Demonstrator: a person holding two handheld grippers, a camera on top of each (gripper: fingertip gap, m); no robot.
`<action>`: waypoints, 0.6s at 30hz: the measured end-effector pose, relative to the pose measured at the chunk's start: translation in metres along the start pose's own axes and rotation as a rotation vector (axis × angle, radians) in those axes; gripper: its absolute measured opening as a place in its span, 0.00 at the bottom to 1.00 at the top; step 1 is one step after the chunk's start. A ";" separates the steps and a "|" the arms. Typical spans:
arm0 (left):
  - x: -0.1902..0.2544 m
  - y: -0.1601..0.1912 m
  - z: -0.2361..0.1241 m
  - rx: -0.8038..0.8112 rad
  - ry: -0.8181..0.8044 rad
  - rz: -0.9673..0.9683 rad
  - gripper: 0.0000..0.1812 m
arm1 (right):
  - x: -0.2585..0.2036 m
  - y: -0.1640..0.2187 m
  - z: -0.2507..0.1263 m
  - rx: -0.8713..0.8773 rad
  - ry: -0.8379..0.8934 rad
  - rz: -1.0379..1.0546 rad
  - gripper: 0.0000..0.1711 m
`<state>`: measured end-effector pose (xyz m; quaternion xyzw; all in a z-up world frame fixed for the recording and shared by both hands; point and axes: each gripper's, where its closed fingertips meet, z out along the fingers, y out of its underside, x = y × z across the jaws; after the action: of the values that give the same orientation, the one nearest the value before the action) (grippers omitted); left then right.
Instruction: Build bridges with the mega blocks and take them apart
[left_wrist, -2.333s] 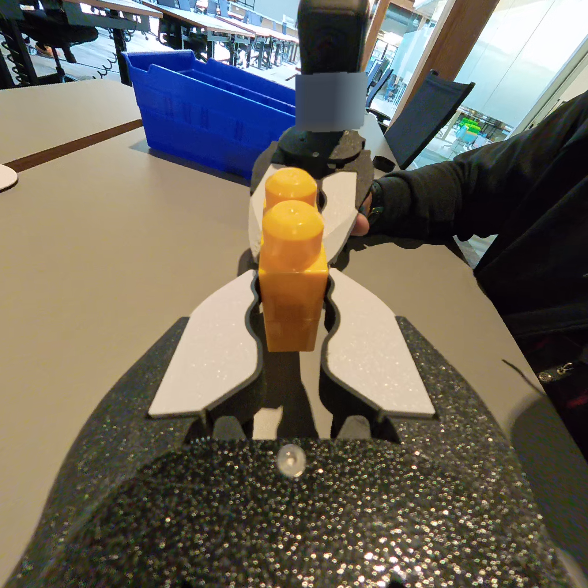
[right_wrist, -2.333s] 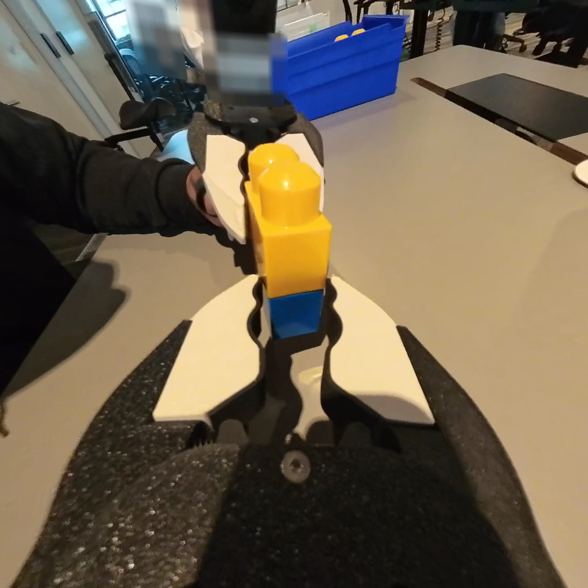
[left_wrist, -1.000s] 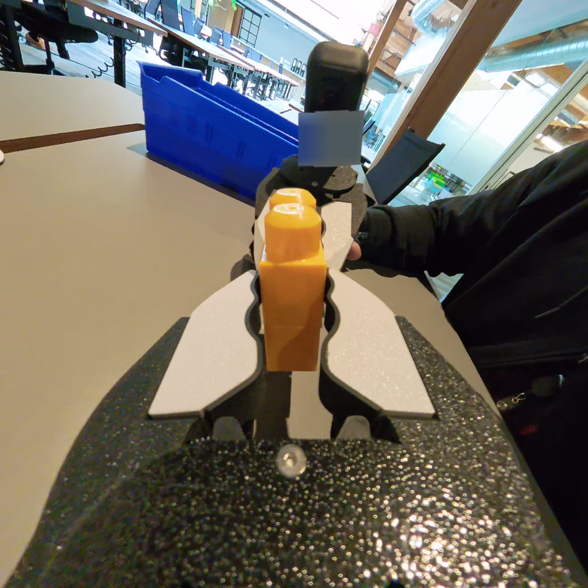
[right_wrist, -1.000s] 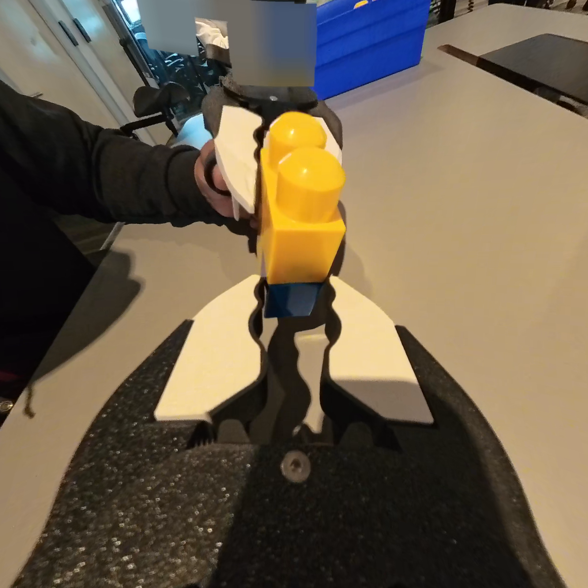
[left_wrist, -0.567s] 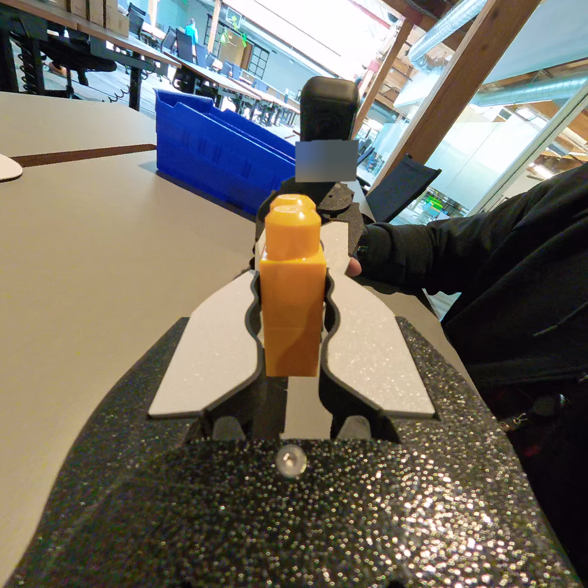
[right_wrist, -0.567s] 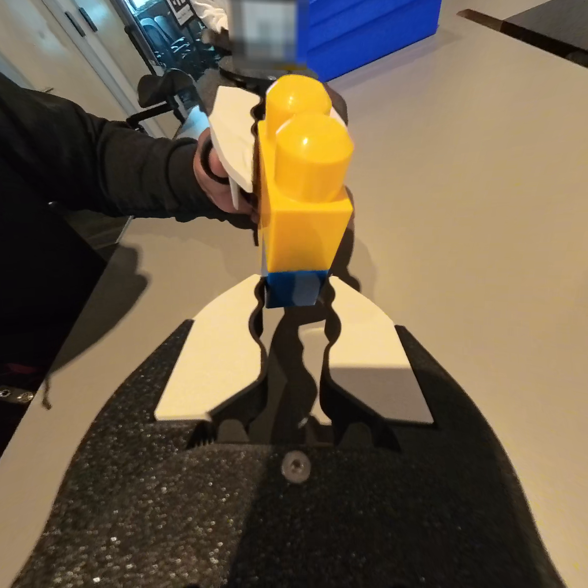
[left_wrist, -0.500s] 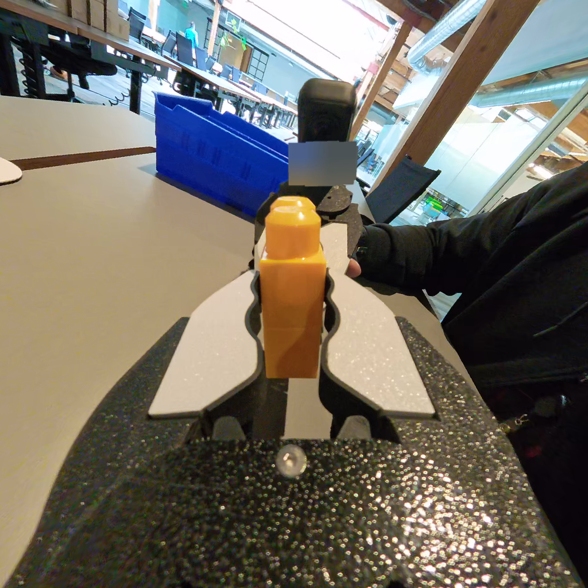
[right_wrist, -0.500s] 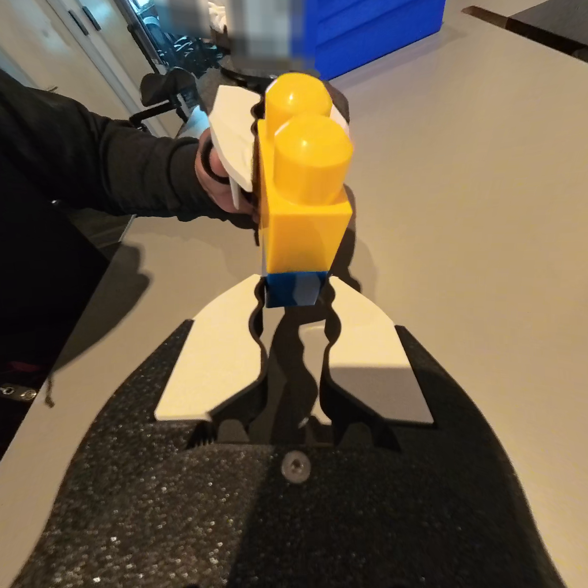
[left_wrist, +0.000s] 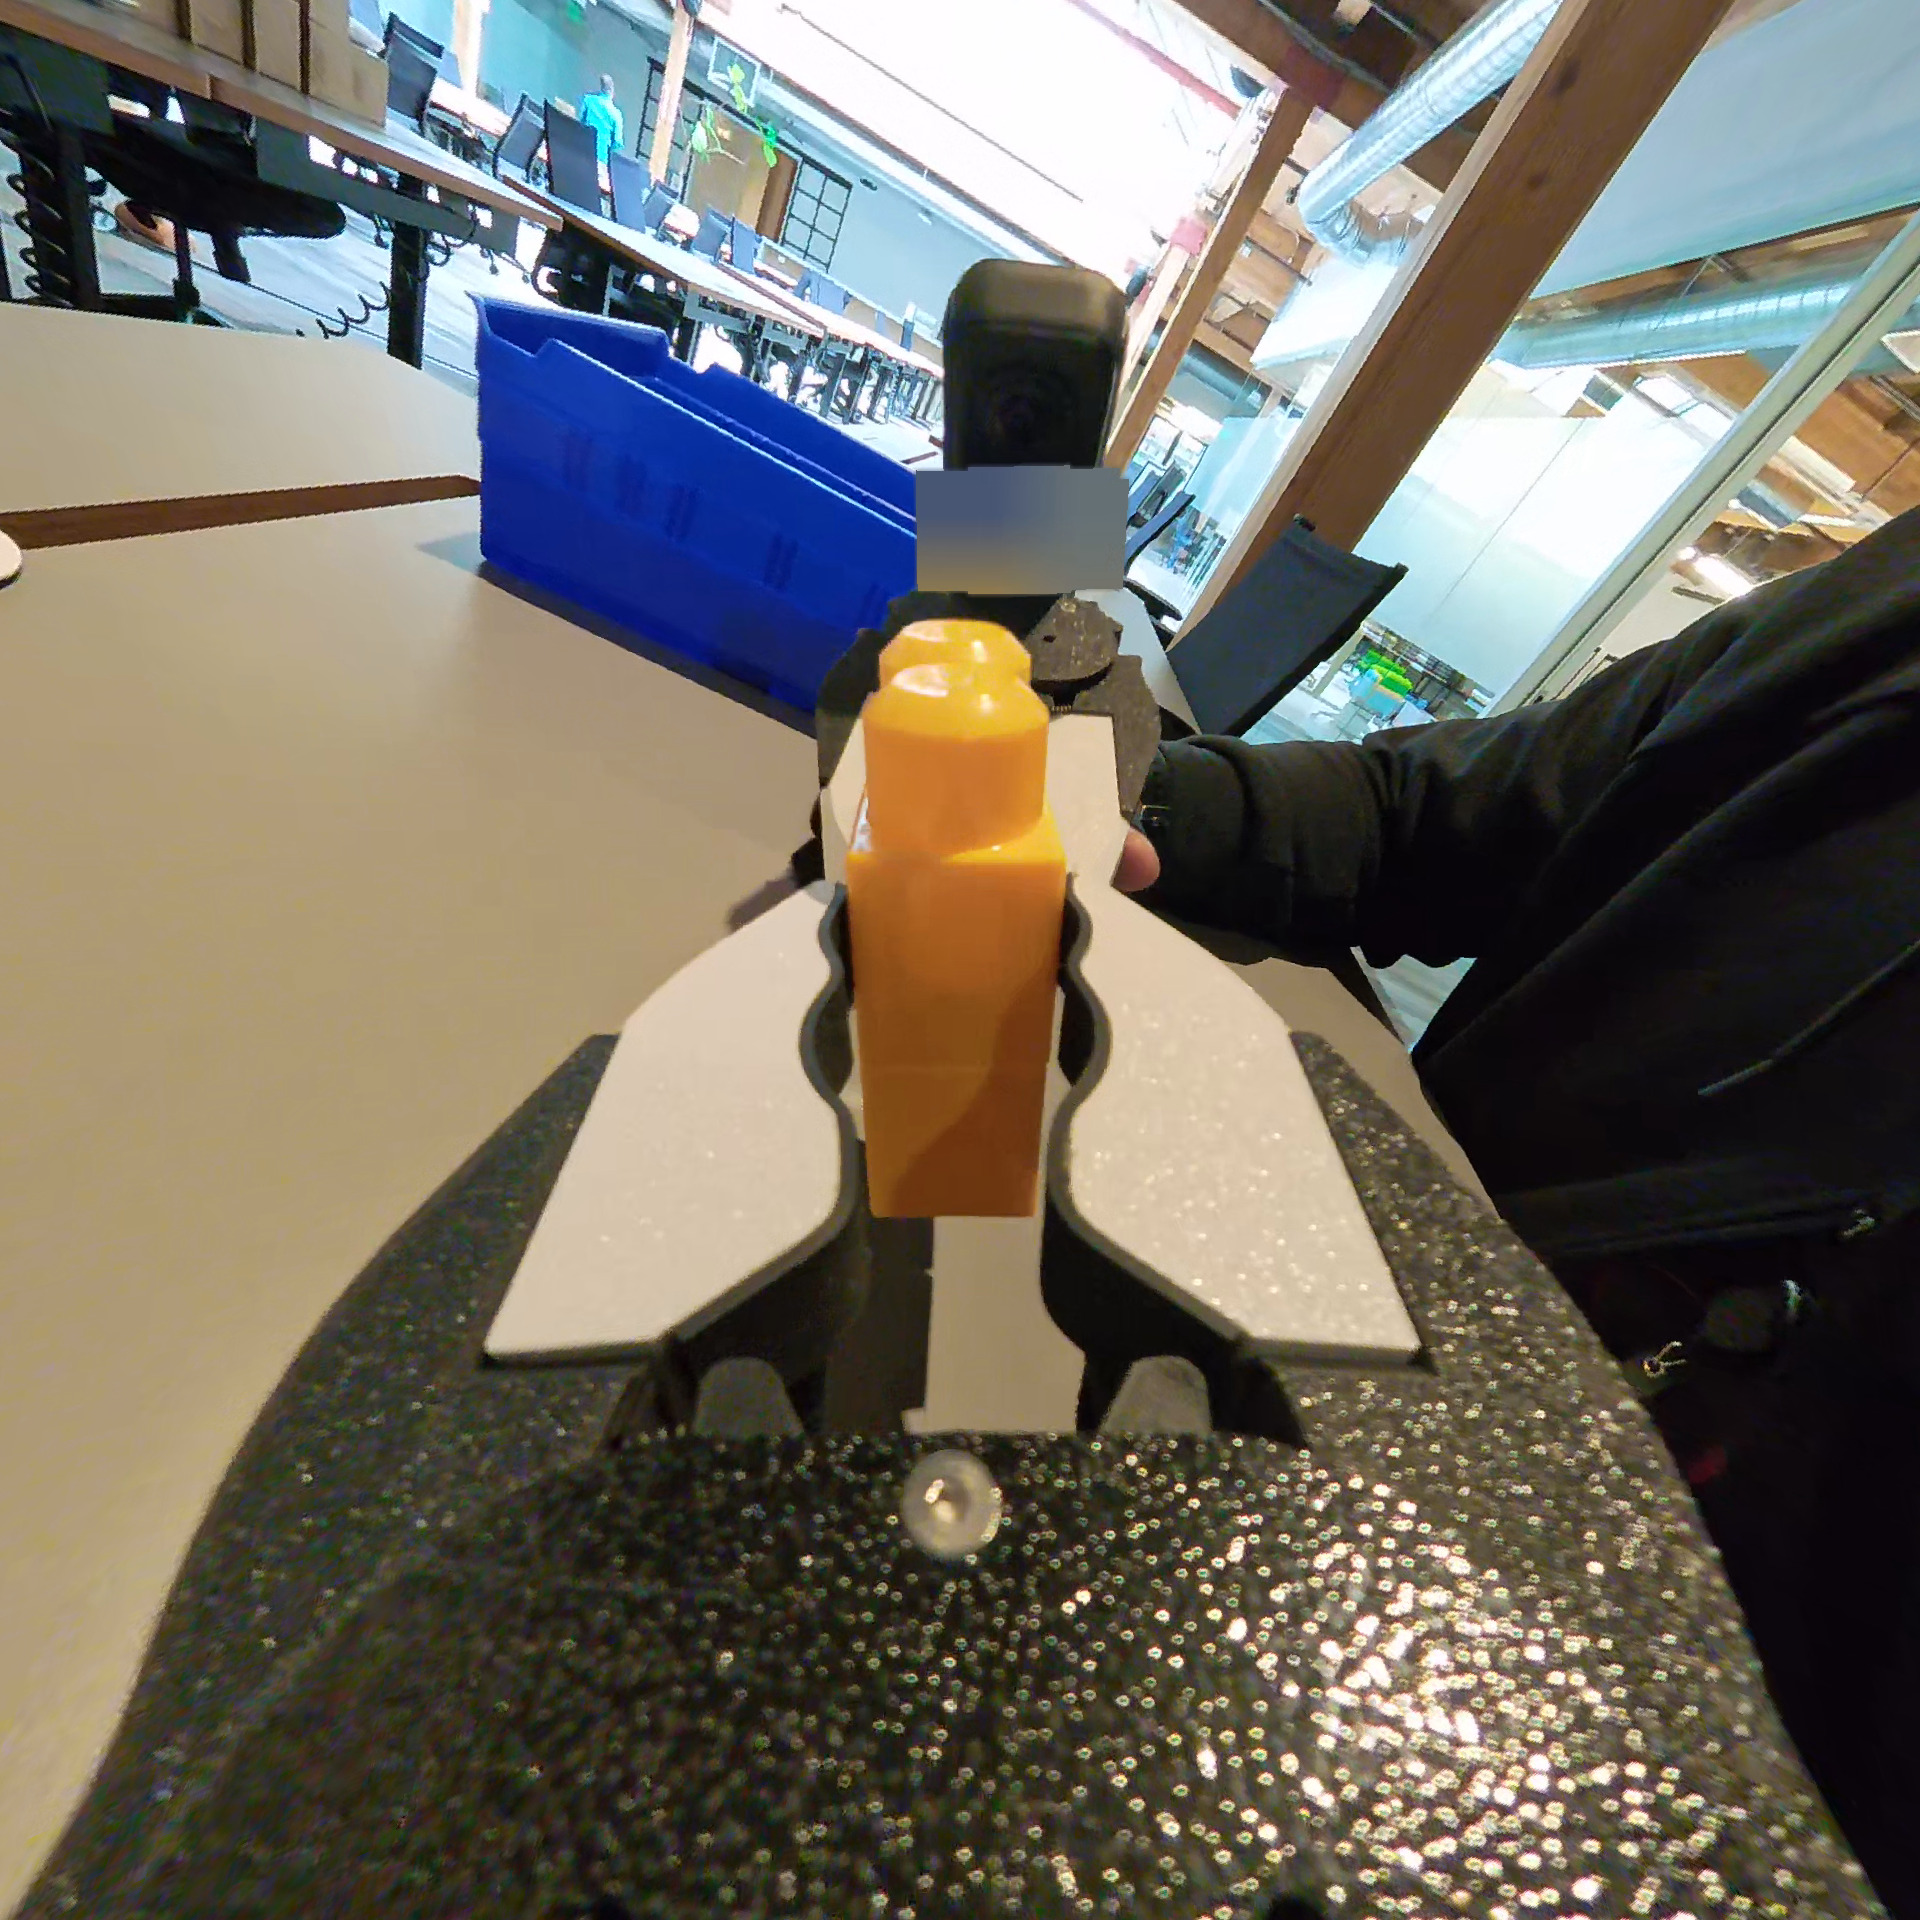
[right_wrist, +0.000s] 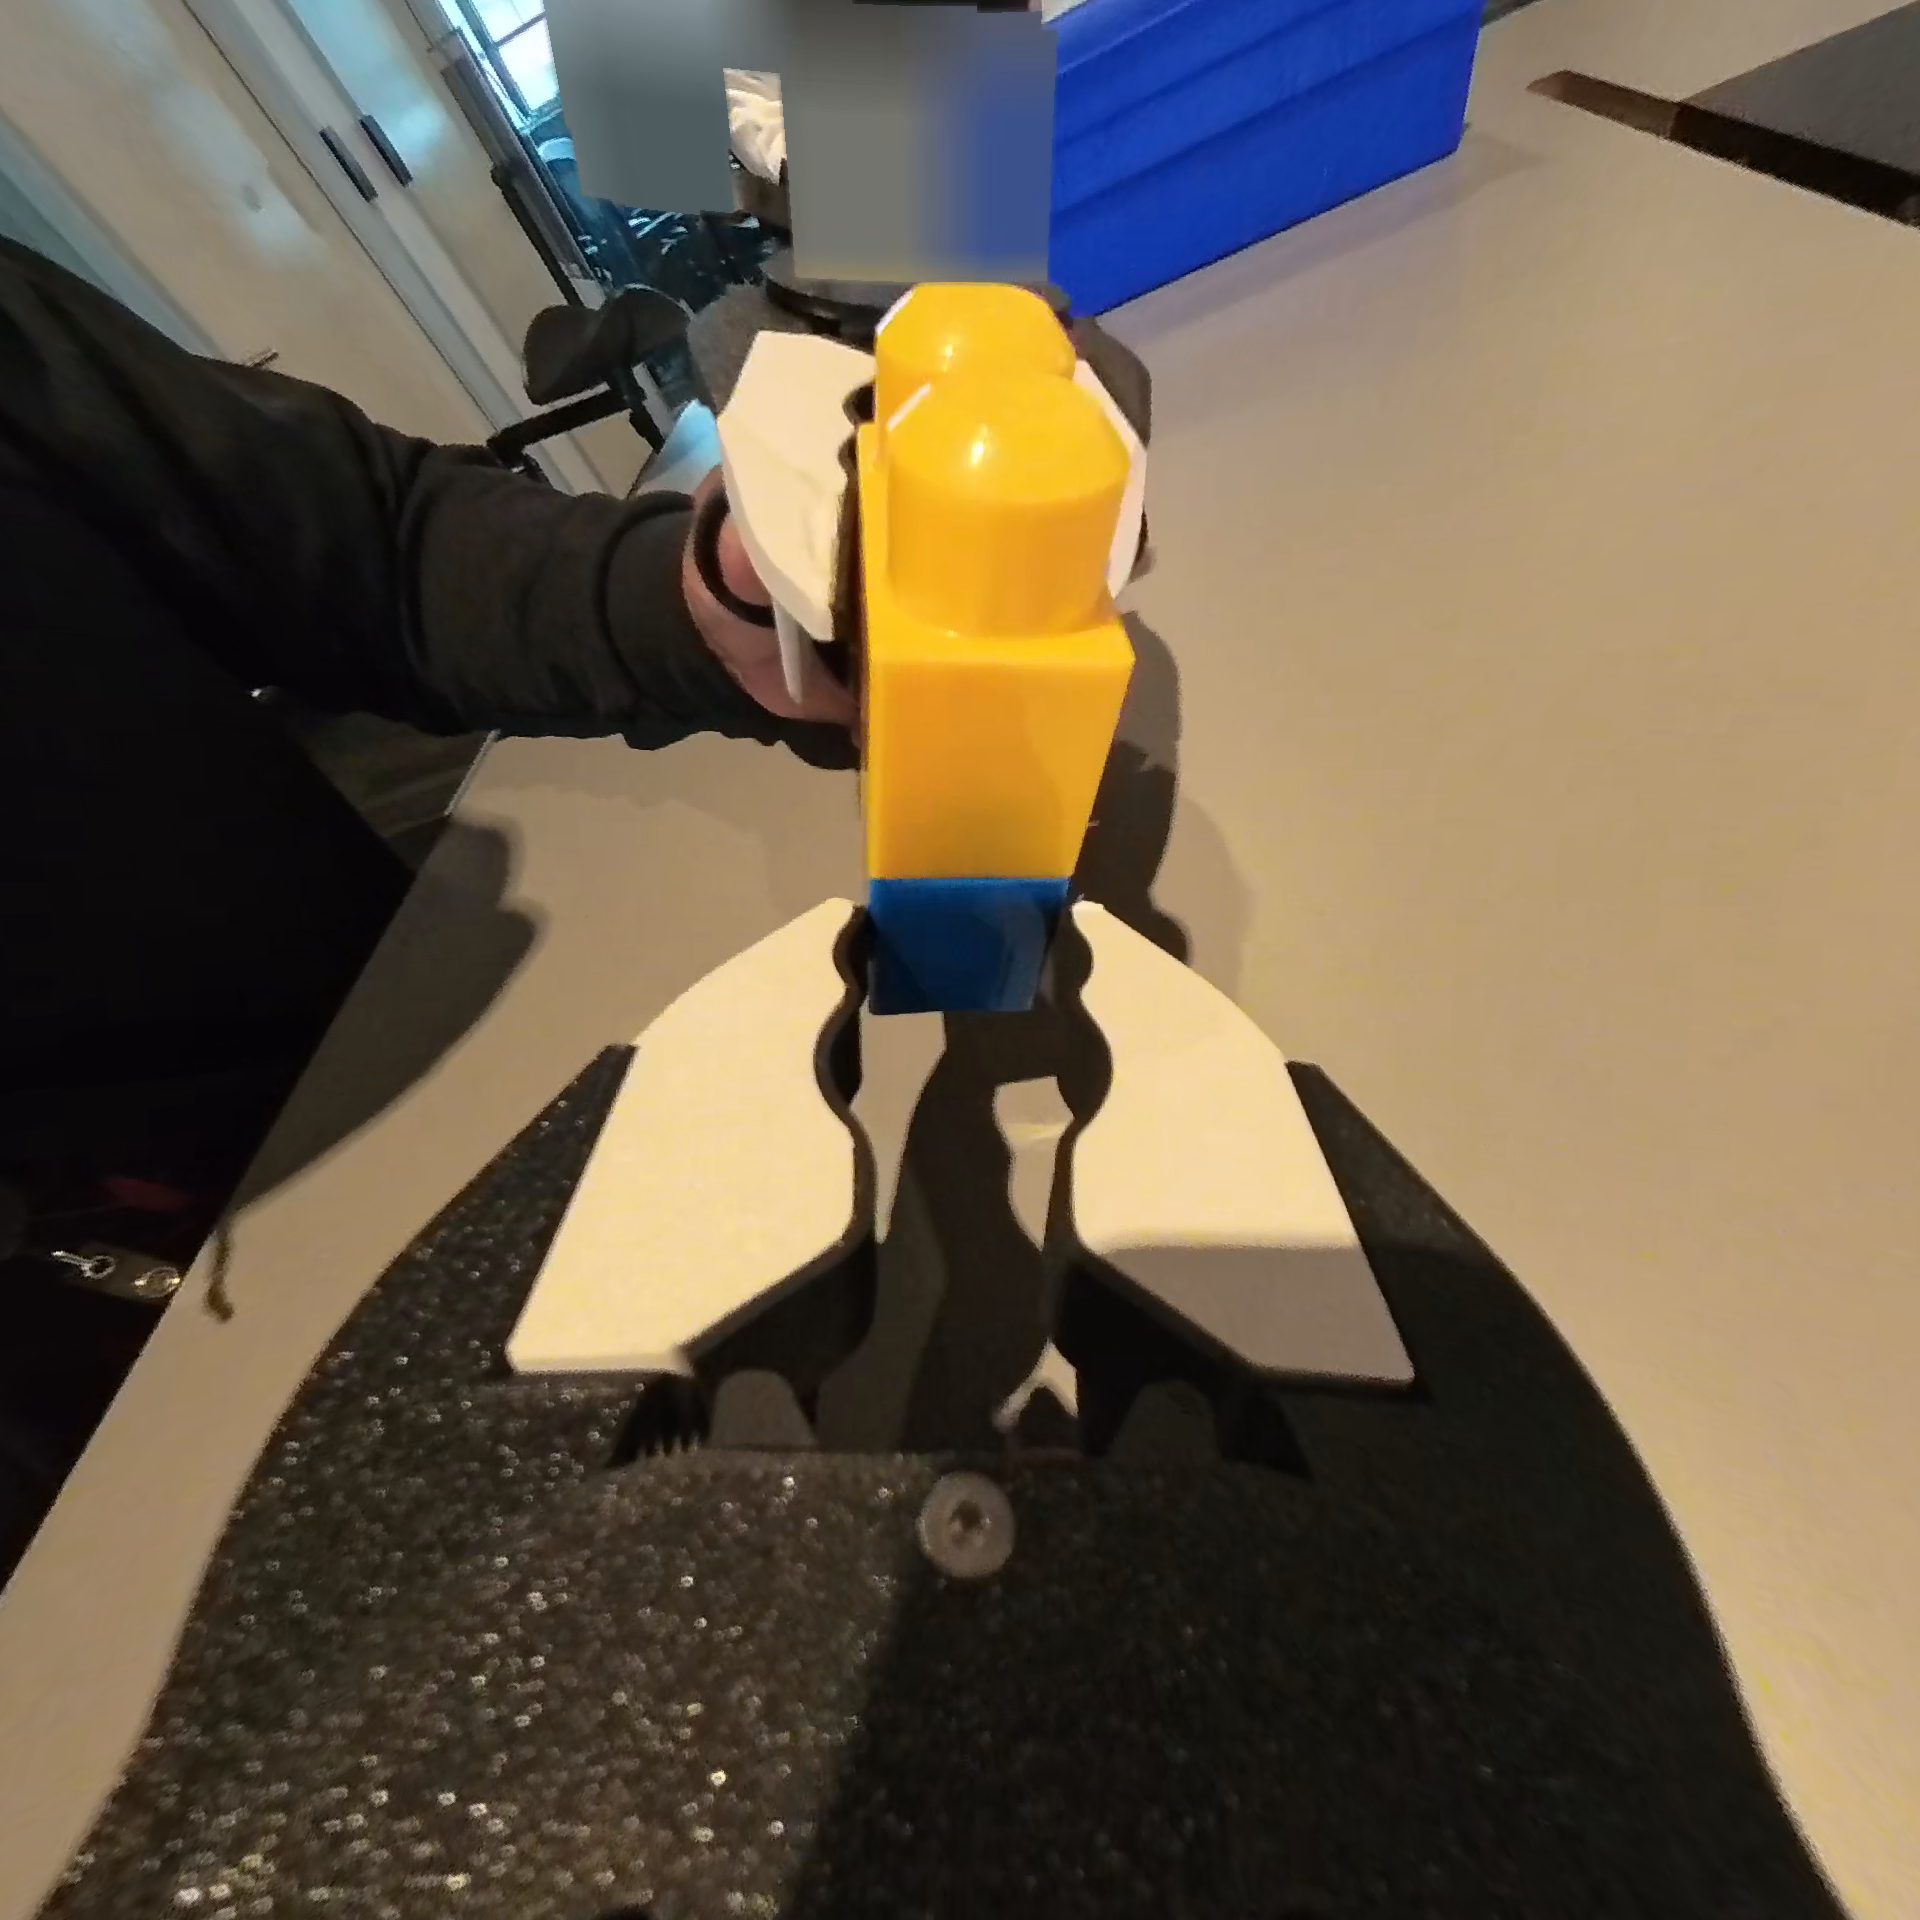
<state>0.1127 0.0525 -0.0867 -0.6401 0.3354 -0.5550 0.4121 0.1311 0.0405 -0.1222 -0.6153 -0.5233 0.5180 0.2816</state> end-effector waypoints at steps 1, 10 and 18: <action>0.000 0.001 0.000 -0.005 0.002 -0.001 0.20 | 0.000 0.000 0.000 0.001 -0.002 0.002 0.20; -0.002 0.010 -0.003 -0.092 0.010 0.017 0.20 | 0.001 -0.003 -0.003 0.028 -0.007 0.021 0.19; -0.003 0.014 -0.004 -0.122 0.022 -0.009 0.20 | 0.004 -0.005 -0.005 0.048 -0.001 0.033 0.19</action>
<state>0.1086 0.0489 -0.1003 -0.6595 0.3700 -0.5424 0.3661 0.1339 0.0464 -0.1169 -0.6168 -0.5006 0.5352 0.2874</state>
